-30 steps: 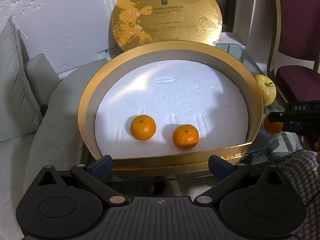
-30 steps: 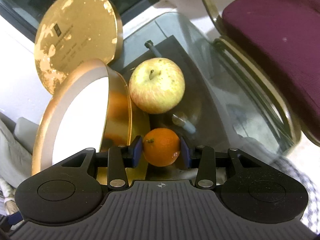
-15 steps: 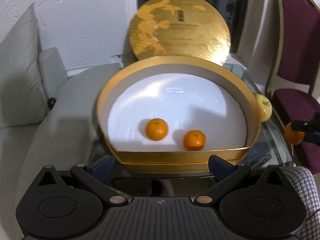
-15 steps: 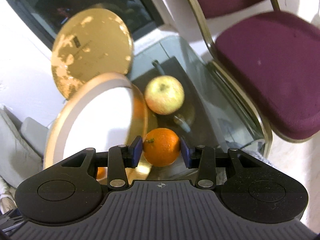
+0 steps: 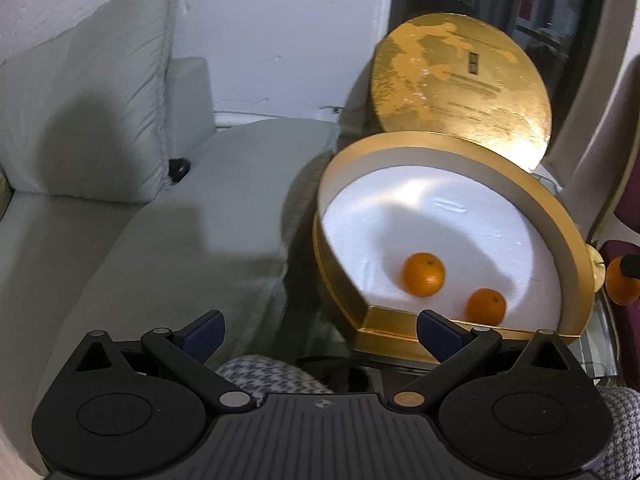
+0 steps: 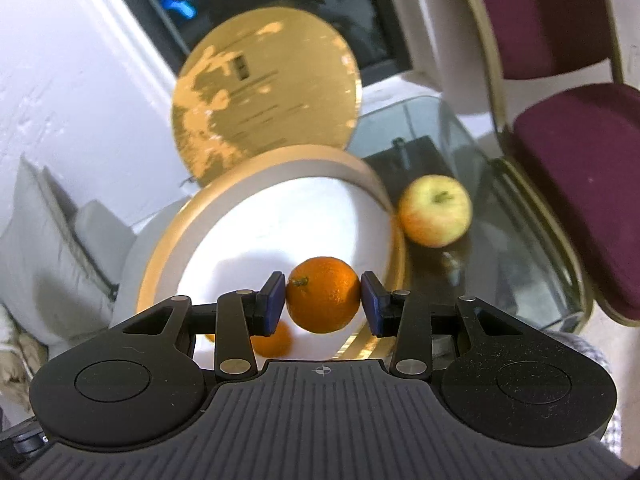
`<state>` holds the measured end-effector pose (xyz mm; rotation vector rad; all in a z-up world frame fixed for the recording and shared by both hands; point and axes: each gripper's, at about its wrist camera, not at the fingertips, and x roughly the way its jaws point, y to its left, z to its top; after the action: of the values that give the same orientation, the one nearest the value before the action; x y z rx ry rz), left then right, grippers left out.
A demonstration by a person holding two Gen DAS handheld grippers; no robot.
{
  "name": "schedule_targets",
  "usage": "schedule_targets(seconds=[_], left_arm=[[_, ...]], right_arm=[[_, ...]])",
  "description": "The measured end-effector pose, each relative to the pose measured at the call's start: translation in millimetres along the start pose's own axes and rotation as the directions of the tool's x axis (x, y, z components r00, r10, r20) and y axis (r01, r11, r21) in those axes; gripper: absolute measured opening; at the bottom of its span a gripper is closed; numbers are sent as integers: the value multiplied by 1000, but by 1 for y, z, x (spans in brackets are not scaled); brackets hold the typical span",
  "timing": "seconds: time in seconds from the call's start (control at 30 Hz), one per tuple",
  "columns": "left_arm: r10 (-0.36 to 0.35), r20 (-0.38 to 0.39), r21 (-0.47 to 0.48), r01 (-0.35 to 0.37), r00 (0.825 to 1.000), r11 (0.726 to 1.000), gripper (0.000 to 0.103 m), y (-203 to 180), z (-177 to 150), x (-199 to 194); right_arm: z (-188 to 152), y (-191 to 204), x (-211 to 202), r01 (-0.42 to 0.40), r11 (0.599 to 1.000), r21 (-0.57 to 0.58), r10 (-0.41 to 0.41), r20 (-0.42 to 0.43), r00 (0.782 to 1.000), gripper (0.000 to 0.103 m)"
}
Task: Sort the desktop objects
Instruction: 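Carry the third mandarin with the right gripper into the box and release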
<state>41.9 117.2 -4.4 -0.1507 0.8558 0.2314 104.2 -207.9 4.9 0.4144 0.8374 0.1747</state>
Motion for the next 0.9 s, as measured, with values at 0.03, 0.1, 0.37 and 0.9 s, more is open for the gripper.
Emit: schedule_targets(seconds=[0.03, 0.1, 0.37, 0.9], left_arm=[[3, -3, -6, -3, 1000, 1000, 102, 2, 0, 2], [9, -12, -13, -9, 1000, 1000, 102, 7, 0, 5], [42, -40, -70, -45, 998, 997, 102, 28, 3, 18], [99, -118, -130, -115, 988, 985, 102, 55, 5, 48]], right_arm=[[0, 5, 3, -3, 1000, -9, 3, -3, 1000, 42], [-1, 13, 8, -8, 1000, -24, 8, -9, 1000, 42], [-2, 36, 43, -12, 998, -58, 9, -56, 998, 42], [-4, 57, 142, 22, 995, -99, -39, -177, 983, 42]])
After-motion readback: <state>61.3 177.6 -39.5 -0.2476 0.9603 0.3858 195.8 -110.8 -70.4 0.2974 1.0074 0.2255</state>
